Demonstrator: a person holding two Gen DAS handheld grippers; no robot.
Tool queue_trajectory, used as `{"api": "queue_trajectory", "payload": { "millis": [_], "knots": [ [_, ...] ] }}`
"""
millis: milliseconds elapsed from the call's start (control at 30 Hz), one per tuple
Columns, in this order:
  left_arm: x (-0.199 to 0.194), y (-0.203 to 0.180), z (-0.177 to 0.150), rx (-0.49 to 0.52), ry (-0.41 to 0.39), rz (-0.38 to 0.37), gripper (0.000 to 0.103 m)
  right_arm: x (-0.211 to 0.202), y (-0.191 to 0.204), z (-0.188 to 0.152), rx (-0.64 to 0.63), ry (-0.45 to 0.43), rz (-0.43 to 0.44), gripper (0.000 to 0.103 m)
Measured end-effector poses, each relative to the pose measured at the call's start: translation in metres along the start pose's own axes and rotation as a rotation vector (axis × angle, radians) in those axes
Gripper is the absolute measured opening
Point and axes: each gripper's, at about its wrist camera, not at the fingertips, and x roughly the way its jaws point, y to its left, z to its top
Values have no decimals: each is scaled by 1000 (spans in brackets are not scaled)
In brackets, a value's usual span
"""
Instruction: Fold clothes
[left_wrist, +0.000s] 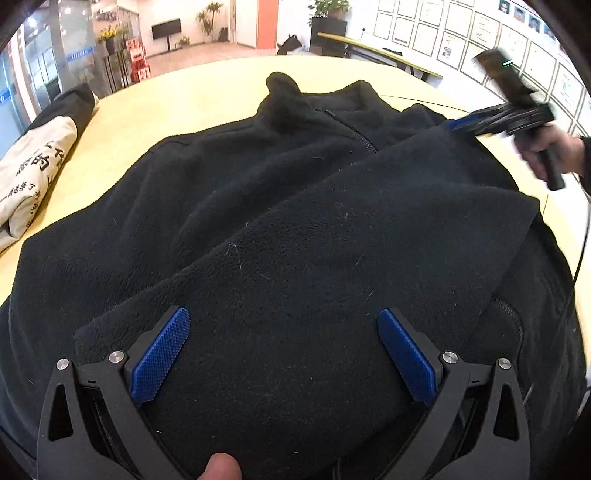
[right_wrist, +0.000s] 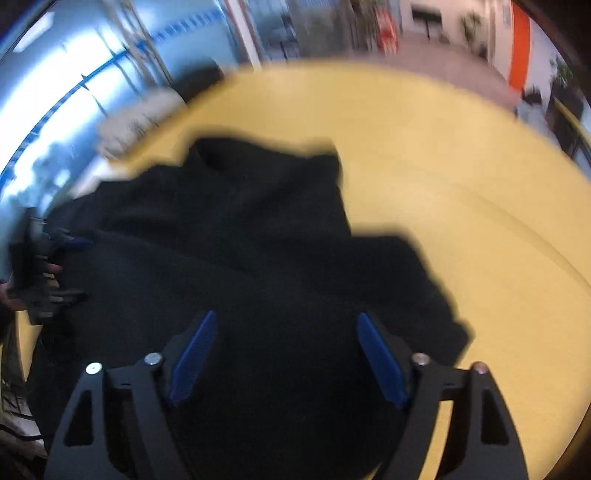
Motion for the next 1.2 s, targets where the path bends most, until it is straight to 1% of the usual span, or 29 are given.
{"api": "queue_trajectory", "payload": {
  "millis": [33,67,100,133,167,200,267,333,367,400,433,500,533,567,600,633,667,700,767,833,867,900,967,1033,1100,1167,1200],
  "knots": [
    [-1,0,-2,2,0,-3,103,8,-6,-5,2,1,-26,56],
    [-3,0,-3,1,0,-8,103,3,-13,-12,3,-47,-22,54],
    [-4,0,-4,0,1,-13,103,-3,-19,-17,10,-67,-39,40],
    [-6,0,-3,-12,2,-22,103,-7,-26,-21,19,-80,-75,20],
    [-7,1,-2,-26,2,-32,103,-10,-31,-24,26,-81,-131,19],
    [-7,2,-2,-29,-6,-38,103,-11,-33,-27,33,-71,-180,23],
    [-7,3,-4,-33,-24,-48,103,-13,-30,-28,31,-50,-223,30],
    [-1,3,-8,-26,-32,-38,103,-17,-9,-24,-17,-45,-278,45],
    [0,3,-8,-27,-37,-33,103,-19,3,-23,-40,-54,-282,46],
    [1,2,-8,-28,-42,-29,103,-22,16,-22,-64,-83,-233,49],
    [2,2,-8,-29,-48,-25,103,-20,29,-22,-96,-89,-202,55],
    [5,-2,-5,-32,-51,-27,103,-2,42,-28,-141,-21,-213,55],
    [4,-1,-4,-41,-56,-31,103,6,37,-33,-121,-1,-208,57],
    [3,1,-3,-52,-61,-35,103,3,29,-37,-80,-36,-185,58],
    [2,2,-2,-62,-65,-40,103,0,23,-39,-46,-38,-181,58],
    [-7,9,-4,-94,-81,-37,103,-2,18,-41,-22,-35,-190,58],
    [-17,17,-7,-131,-98,-32,103,-3,19,-41,-26,-20,-230,59],
    [-28,25,-10,-167,-115,-27,103,-6,22,-41,-28,-8,-262,64],
    [-59,55,-21,-288,-170,16,103,-19,31,-38,-7,-21,-279,65],
    [-95,95,-39,-442,-243,68,103,-33,41,-35,13,-43,-288,67],
    [-113,118,-53,-533,-270,102,103,-41,51,-34,16,-74,-273,70],
    [-131,143,-69,-630,-297,140,103,-45,64,-34,15,-91,-263,75],
    [-164,194,-104,-824,-341,223,103,-53,89,-34,11,-126,-244,76],
    [-188,240,-142,-1001,-346,378,103,-57,106,-33,7,-147,-217,76],
    [-201,284,-177,-1153,-298,527,103,-45,131,-18,3,-164,-177,76],
    [-201,325,-211,-1348,-232,570,103,-34,159,-5,-1,-171,-130,76],
    [-197,341,-224,-1419,-197,577,103,-27,178,-3,-7,-171,-107,76]
  ]
}}
